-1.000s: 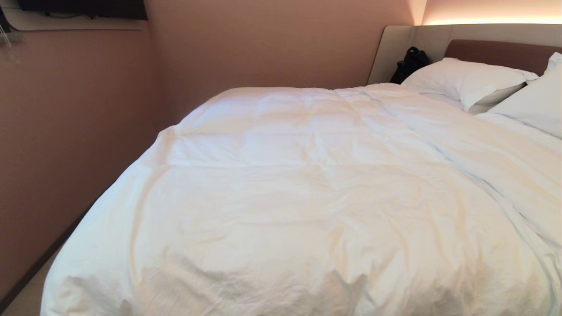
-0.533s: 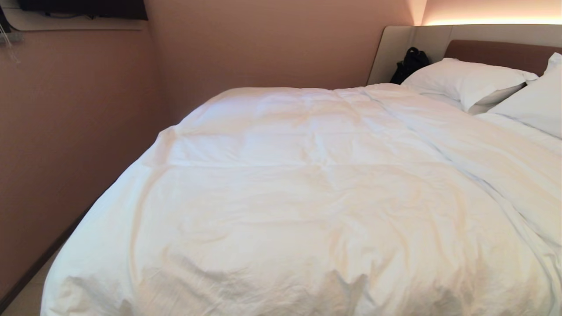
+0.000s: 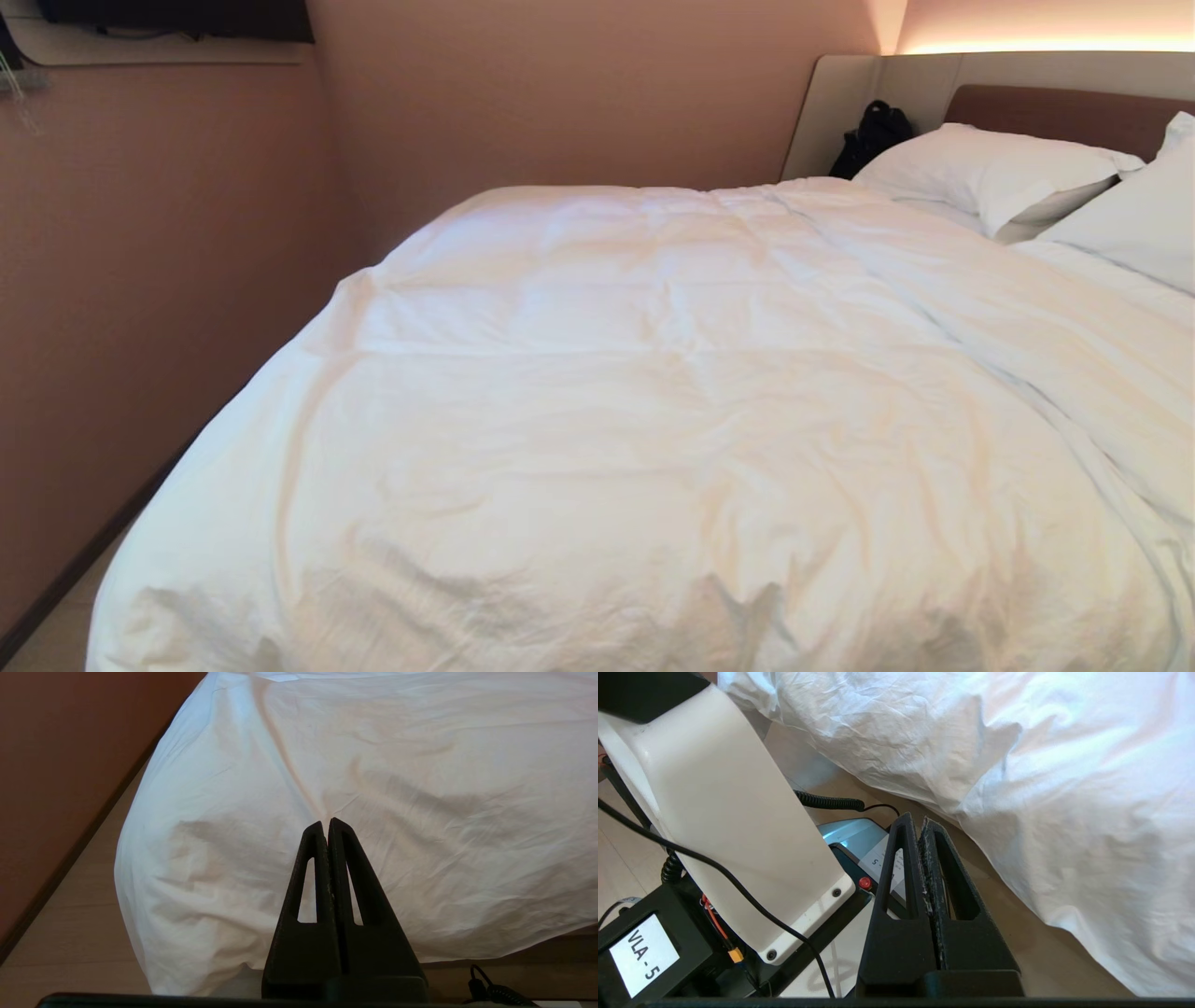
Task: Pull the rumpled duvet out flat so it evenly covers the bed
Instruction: Flatten the corners of the folded blanket
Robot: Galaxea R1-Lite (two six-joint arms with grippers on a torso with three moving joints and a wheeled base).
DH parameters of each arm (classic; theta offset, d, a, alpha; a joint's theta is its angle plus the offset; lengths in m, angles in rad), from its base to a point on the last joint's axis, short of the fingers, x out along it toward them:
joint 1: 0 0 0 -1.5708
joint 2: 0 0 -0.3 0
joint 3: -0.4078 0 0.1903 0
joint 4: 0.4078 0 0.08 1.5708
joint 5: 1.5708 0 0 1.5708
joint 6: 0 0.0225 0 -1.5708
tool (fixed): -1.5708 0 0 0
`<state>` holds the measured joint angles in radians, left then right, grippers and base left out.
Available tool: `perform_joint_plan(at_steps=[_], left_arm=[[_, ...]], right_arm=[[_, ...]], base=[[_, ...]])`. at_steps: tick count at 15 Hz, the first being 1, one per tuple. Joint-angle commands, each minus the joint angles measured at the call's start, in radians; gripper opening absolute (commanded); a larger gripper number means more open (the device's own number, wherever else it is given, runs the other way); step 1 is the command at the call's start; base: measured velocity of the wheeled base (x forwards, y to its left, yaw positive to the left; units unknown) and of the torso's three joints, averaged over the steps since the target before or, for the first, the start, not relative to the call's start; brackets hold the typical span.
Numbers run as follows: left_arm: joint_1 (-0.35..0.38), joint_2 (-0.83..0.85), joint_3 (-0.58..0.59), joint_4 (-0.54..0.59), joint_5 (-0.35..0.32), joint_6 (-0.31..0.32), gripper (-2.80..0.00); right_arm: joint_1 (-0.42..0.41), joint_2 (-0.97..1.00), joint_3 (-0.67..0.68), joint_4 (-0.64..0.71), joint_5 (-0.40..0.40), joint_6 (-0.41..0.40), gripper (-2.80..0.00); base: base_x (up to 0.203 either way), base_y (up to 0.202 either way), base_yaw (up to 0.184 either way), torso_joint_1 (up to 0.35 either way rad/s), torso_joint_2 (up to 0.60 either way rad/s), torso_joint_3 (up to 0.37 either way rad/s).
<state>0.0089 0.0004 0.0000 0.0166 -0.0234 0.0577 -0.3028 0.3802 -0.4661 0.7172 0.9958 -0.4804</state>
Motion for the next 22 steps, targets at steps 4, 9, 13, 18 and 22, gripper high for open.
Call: perform_joint_plan(at_steps=[4, 9, 13, 18, 22], left_arm=[[0.000, 0.000, 0.000, 0.000, -0.003, -0.001, -2.80], [0.000, 0.000, 0.000, 0.000, -0.006, -0.006, -2.80], [0.000, 0.000, 0.000, 0.000, -0.001, -0.009, -2.80], [0.000, 0.000, 0.000, 0.000, -0.003, -0.009, -2.80], [0.000, 0.000, 0.000, 0.000, -0.004, -0.006, -2.80]], right_arm=[[0.035, -0.100, 0.009, 0.005, 0.008, -0.002, -2.80], [0.049, -0.099, -0.003, -0.158, -0.053, 0.177, -2.80], [0.185, 0.007, 0.004, -0.500, -0.339, 0.471, -2.80], [0.267, -0.075, 0.011, -0.520, -0.389, 0.492, -2.80], [0.319, -0.176, 0.015, -0.500, -0.480, 0.495, -2.80]], base=[[0.000, 0.000, 0.000, 0.000, 0.00, 0.000], [0.000, 0.000, 0.000, 0.000, 0.00, 0.000], [0.000, 0.000, 0.000, 0.000, 0.00, 0.000], [0.000, 0.000, 0.000, 0.000, 0.00, 0.000], [0.000, 0.000, 0.000, 0.000, 0.00, 0.000]])
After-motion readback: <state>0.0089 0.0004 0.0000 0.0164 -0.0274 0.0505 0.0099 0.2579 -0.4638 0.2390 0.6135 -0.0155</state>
